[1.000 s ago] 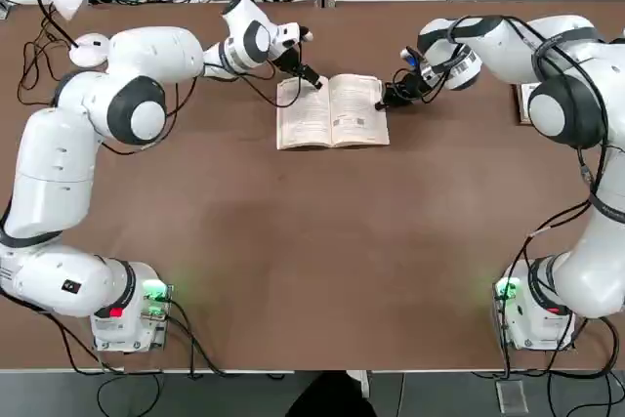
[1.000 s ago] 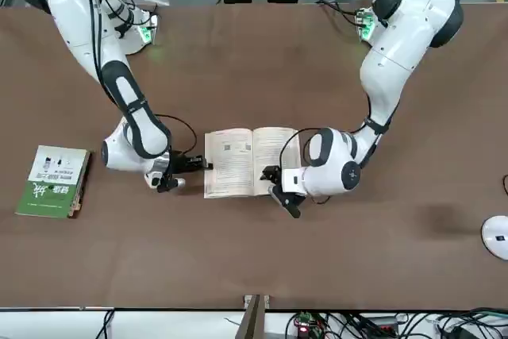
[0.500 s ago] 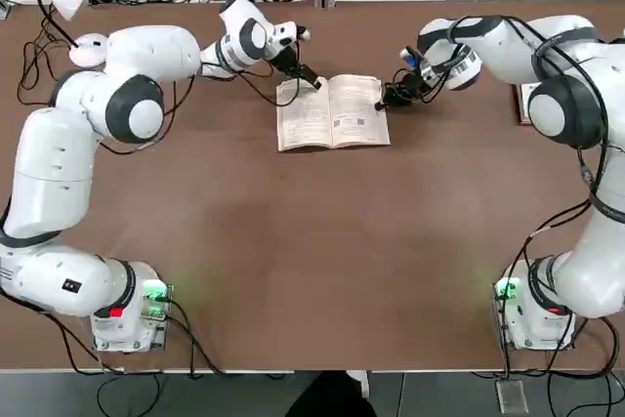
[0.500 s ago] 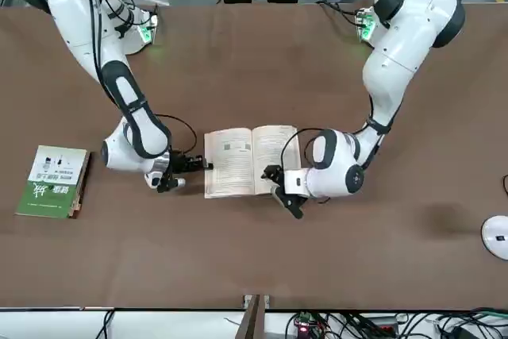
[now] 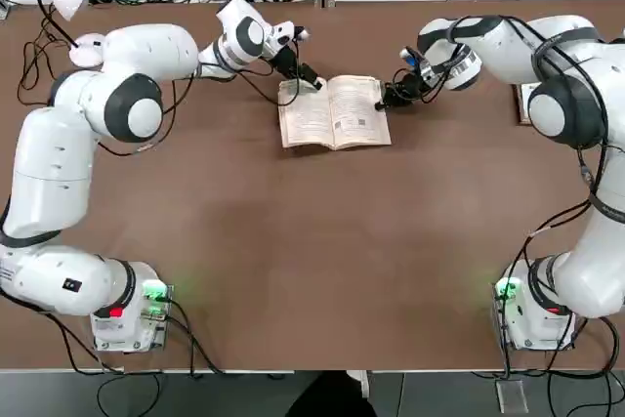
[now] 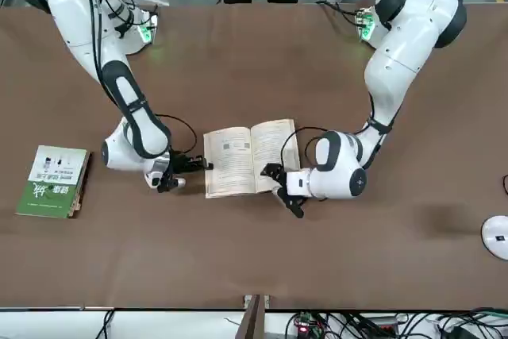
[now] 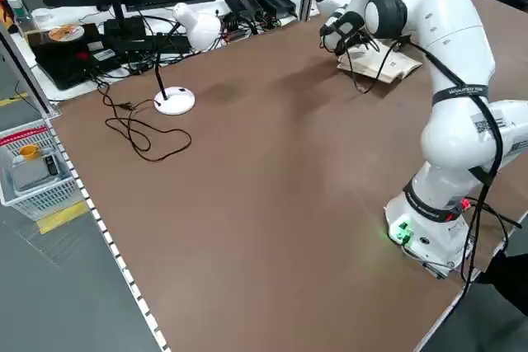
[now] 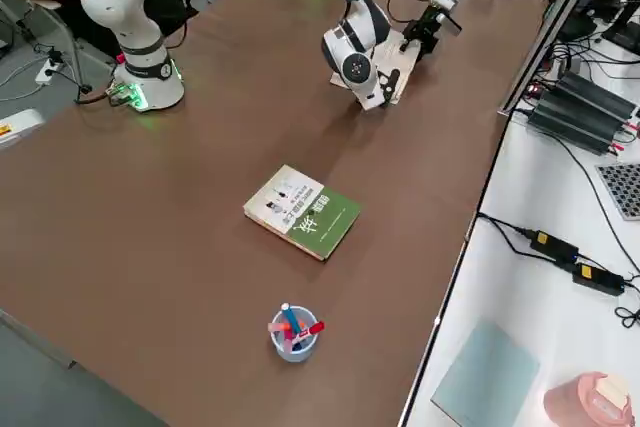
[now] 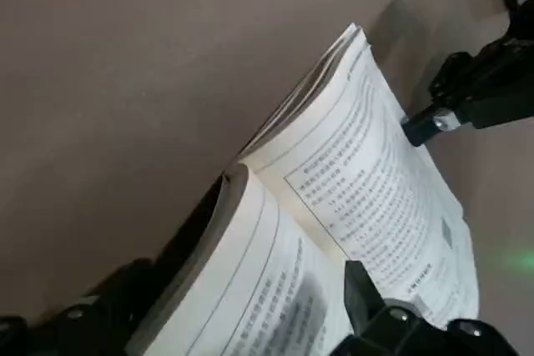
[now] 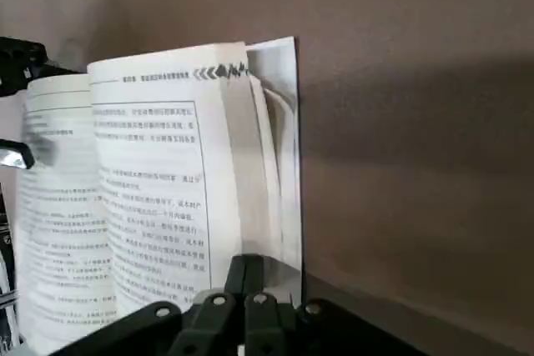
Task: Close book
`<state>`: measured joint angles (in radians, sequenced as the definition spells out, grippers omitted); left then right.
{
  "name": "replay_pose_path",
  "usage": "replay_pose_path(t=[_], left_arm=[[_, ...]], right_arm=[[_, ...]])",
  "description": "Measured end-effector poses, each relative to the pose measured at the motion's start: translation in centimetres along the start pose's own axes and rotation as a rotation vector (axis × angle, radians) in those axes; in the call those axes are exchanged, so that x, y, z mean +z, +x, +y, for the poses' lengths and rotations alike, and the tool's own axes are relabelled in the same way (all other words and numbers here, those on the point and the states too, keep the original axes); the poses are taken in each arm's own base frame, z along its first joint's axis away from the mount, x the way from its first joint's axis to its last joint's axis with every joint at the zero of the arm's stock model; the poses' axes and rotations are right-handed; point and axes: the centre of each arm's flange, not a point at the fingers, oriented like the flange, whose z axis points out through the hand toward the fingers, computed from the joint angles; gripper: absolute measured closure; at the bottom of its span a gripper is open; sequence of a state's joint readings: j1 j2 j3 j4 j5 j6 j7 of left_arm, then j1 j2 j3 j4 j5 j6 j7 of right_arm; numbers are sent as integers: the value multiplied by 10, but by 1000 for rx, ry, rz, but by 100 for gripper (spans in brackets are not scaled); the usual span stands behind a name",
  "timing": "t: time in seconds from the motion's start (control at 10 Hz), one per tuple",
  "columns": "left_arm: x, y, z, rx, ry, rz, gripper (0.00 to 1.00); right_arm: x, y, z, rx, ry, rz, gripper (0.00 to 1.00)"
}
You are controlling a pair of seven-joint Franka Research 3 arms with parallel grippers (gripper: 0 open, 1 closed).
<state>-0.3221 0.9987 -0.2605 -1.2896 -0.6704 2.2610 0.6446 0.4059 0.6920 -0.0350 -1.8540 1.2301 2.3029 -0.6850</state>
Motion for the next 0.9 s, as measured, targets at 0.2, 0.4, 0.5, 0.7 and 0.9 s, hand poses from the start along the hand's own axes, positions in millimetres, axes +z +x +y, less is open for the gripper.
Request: replay_pose_path(t=[0.2, 0.4, 0.5, 0.7, 0.9], left_arm=[[-1, -1, 0, -14, -22, -15, 0], [-2, -1, 3, -36, -38, -30, 0], [-4, 0, 5, -52, -46, -38, 0], [-12, 5, 15, -87, -61, -50, 0], [-21, 9, 24, -100, -68, -56, 0]], right_arm=[[0, 0, 0, 0, 0, 0, 99], [0, 0, 0, 0, 0, 0, 99], [0, 0, 0, 0, 0, 0, 99], [0, 0, 0, 0, 0, 0, 99], [0, 0, 0, 0, 0, 0, 99]])
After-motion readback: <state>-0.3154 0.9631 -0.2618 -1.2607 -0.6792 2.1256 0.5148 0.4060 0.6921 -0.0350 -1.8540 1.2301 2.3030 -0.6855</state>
